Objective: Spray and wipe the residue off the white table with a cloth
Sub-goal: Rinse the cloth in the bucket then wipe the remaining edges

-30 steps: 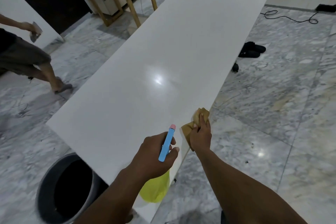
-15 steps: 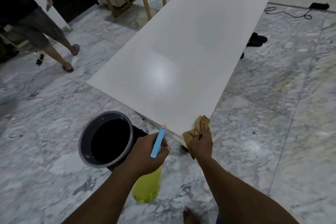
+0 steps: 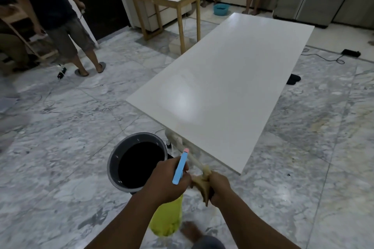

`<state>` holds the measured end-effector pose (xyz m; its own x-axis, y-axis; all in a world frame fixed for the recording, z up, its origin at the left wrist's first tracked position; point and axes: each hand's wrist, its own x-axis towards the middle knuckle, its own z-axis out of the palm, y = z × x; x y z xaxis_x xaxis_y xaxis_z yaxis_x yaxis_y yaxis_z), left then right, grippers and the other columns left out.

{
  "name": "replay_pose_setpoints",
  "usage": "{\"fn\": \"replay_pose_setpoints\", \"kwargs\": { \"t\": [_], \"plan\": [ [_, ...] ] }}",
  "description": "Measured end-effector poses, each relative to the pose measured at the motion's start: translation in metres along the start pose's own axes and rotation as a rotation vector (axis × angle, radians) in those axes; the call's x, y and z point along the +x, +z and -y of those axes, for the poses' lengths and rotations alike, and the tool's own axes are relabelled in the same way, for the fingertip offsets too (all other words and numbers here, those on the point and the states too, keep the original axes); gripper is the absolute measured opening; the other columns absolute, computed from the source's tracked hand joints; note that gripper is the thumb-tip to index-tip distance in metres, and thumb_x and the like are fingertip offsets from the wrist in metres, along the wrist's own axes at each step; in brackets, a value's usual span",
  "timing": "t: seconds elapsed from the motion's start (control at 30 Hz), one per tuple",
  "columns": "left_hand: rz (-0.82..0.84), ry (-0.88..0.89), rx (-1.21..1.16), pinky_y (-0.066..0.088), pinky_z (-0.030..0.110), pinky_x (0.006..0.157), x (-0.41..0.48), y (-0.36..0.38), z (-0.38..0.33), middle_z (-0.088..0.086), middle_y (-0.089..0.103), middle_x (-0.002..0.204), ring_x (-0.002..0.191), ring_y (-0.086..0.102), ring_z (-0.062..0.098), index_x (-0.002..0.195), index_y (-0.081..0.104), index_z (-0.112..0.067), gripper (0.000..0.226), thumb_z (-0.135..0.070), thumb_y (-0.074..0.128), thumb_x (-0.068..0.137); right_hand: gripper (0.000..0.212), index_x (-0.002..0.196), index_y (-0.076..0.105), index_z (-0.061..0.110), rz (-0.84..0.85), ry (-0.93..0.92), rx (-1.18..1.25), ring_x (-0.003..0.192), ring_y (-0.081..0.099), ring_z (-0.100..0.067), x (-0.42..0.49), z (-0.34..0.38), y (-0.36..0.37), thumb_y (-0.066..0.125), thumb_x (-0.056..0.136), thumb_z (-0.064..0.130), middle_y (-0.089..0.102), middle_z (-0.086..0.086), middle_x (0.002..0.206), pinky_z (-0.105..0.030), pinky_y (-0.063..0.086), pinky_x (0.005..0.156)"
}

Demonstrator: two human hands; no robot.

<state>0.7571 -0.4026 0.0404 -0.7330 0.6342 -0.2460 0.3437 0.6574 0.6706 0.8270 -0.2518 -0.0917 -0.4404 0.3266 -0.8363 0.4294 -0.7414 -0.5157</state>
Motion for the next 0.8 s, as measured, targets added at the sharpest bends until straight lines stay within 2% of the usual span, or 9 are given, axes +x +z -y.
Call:
{"fn": "replay_pose_setpoints", "kwargs": {
  "t": [0.07,0.1,0.2,0.23,0.3,0.4,0.47,0.6,0.8],
  "plan": [
    [-0.007,0.015,-0.024,0.055,0.038,0.066,0.007,-0.012,0.005,0.007,0.070,0.078,0.071,0.066,0.026,0.088,0.063,-0.022,0.009,-0.029,0.069,0.089,0.028,0.107,0.063,-0.010,0.065,0.008,0.130,0.067,0.072,-0.036,-0.003,0.020,0.016,0.051,0.097,0.013,0.073,-0.028,0.087,-0.036,0.059,0.052],
    [-0.019,0.029,-0.034,0.053,0.033,0.063,0.010,-0.022,0.010,0.006,0.070,0.077,0.071,0.066,0.024,0.088,0.063,-0.024,0.008,-0.029,0.069,0.090,0.032,0.104,0.064,-0.009,0.104,0.006,0.194,0.066,0.071,-0.034,-0.004,0.030,0.025,0.049,0.097,0.018,0.073,-0.026,0.085,-0.036,0.060,0.054],
    [-0.011,0.053,-0.023,0.053,0.029,0.063,0.018,-0.046,0.034,0.000,0.069,0.077,0.071,0.067,0.019,0.084,0.060,-0.032,0.010,-0.034,0.069,0.089,0.043,0.097,0.072,-0.007,0.195,-0.015,0.331,0.084,0.070,-0.035,-0.003,0.044,0.048,0.041,0.092,0.023,0.073,-0.025,0.093,-0.044,0.056,0.091],
    [0.005,0.060,-0.022,0.055,0.033,0.065,0.019,-0.045,0.031,0.000,0.068,0.077,0.071,0.066,0.019,0.083,0.060,-0.031,0.010,-0.034,0.068,0.088,0.044,0.095,0.074,-0.004,0.223,-0.043,0.388,0.085,0.070,-0.034,-0.003,0.049,0.043,0.039,0.092,0.022,0.074,-0.023,0.092,-0.045,0.053,0.095],
    [-0.008,0.078,-0.002,0.057,0.039,0.069,0.029,-0.084,0.065,0.001,0.069,0.078,0.072,0.066,0.020,0.086,0.063,-0.023,0.012,-0.033,0.069,0.088,0.044,0.092,0.076,0.005,0.260,-0.063,0.466,0.077,0.073,-0.027,0.013,0.055,0.092,0.036,0.099,0.023,0.075,-0.014,0.090,-0.042,0.056,0.084],
    [-0.036,0.087,0.033,0.054,0.037,0.069,0.046,-0.136,0.100,0.004,0.070,0.082,0.075,0.066,0.022,0.094,0.065,-0.015,0.016,-0.030,0.071,0.090,0.054,0.118,0.070,0.005,0.292,-0.039,0.492,0.096,0.067,-0.037,0.020,0.067,0.155,0.041,0.097,0.045,0.069,-0.022,0.115,-0.045,0.056,0.087],
    [-0.020,0.047,0.052,0.051,0.032,0.067,0.048,-0.190,0.150,0.002,0.070,0.082,0.076,0.066,0.020,0.094,0.065,-0.017,0.017,-0.033,0.071,0.090,0.063,0.125,0.065,0.002,0.342,0.018,0.466,0.105,0.064,-0.041,0.014,0.053,0.224,0.048,0.093,0.052,0.067,-0.025,0.122,-0.051,0.057,0.087],
    [-0.069,-0.021,0.056,0.052,0.034,0.067,0.059,-0.247,0.196,0.001,0.072,0.080,0.074,0.068,0.020,0.091,0.066,-0.021,0.016,-0.036,0.071,0.088,0.070,0.128,0.064,0.001,0.457,0.011,0.384,0.129,0.052,-0.042,0.005,0.056,0.284,0.053,0.088,0.057,0.059,-0.026,0.135,-0.052,0.040,0.111],
    [-0.051,0.001,0.055,0.047,0.024,0.065,0.106,-0.311,0.252,-0.004,0.069,0.078,0.071,0.065,0.015,0.094,0.065,-0.023,0.014,-0.034,0.072,0.087,0.077,0.129,0.063,0.002,0.393,-0.055,0.420,0.112,0.062,-0.044,0.017,0.086,0.360,0.045,0.091,0.066,0.065,-0.026,0.126,-0.059,0.038,0.110]
  ]
}}
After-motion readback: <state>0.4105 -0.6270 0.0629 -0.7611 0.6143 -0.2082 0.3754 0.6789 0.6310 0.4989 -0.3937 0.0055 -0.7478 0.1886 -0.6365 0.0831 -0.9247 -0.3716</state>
